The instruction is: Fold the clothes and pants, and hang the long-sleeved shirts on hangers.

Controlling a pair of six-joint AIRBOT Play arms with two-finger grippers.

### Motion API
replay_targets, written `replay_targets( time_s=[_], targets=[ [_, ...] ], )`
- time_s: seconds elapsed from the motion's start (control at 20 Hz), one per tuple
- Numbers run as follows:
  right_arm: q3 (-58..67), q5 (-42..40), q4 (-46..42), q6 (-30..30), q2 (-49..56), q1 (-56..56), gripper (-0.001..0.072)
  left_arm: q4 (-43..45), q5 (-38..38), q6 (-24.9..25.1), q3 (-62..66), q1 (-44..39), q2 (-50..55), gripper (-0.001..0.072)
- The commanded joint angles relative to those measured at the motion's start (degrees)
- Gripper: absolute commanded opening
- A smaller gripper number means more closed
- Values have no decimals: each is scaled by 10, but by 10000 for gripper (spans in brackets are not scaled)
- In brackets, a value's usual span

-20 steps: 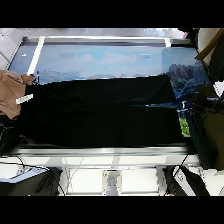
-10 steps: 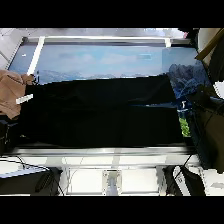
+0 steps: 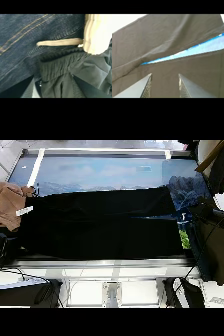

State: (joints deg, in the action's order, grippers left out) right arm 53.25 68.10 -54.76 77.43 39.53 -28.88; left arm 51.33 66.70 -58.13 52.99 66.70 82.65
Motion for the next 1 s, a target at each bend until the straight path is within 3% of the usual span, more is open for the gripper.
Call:
replay_targets(
  time_s=[0.0,0.1,0.15,0.2,0.25,0.5,0.65,0.8,0.95],
  targets=[
    [1,-2,-1,1,-1,0,375,-4,-5,1,3,-44,28,491],
    [1,-1,-1,4,-1,0,375,-16,-25,1,3,-77,38,481],
    [6,0,-3,6,-2,0,375,-27,-35,1,4,-89,37,397],
    [17,4,-10,10,-2,0,375,-37,-35,1,9,-93,36,187],
    [34,7,-25,11,-3,0,375,-43,-32,2,13,-93,33,29],
    [132,65,-160,42,-9,-1,375,-42,-26,0,19,-80,-31,21],
    [35,127,-229,61,-25,-8,375,-42,-26,1,19,-80,-69,21],
    [-123,96,-192,62,-24,-91,375,-40,-25,0,19,-80,-89,22],
    [-227,65,-80,-23,-7,-224,375,-39,-20,0,19,-80,-92,22]
  ],
)
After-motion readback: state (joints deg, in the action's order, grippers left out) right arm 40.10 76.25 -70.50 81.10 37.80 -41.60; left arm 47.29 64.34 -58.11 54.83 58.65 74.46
